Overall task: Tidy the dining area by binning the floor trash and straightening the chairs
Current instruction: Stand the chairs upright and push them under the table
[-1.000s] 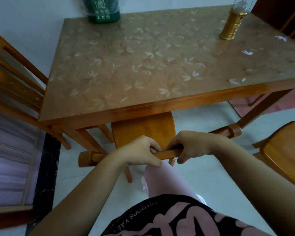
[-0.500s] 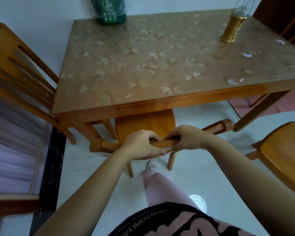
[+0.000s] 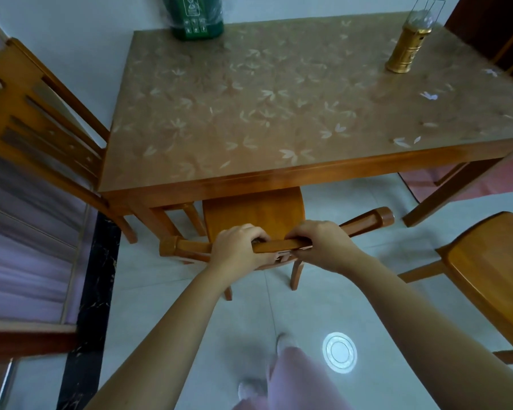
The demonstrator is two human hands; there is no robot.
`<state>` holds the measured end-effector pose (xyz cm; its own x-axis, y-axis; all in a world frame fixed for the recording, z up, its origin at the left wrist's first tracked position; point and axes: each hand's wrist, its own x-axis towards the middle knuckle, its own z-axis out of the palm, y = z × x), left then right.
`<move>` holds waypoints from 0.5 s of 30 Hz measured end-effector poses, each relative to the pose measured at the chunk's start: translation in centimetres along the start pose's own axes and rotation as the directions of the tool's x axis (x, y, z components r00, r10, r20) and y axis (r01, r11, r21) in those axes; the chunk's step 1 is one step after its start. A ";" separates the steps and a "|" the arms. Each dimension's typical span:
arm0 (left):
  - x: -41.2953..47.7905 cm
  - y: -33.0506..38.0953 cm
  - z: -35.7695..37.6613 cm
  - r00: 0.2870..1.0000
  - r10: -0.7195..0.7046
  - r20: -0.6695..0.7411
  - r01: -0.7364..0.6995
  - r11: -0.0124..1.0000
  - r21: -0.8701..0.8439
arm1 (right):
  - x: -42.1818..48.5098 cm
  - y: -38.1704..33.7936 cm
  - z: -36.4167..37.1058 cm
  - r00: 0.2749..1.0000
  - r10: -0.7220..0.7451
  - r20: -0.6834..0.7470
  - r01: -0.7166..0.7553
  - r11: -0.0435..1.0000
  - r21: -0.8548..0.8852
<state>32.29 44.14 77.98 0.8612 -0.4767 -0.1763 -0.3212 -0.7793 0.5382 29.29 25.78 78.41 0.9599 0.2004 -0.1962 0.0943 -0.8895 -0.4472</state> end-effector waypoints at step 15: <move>-1.1 -0.2 2.0 0.959 -0.063 -0.277 0.036 0.994 -0.101 | -0.7 2.2 0.2 0.994 -0.031 -0.103 0.044 0.991 0.130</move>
<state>30.58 44.02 76.39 0.9549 -0.2959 0.0251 -0.2487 -0.7508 0.6119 28.77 23.80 77.38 0.9786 0.1844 -0.0918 0.1013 -0.8188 -0.5651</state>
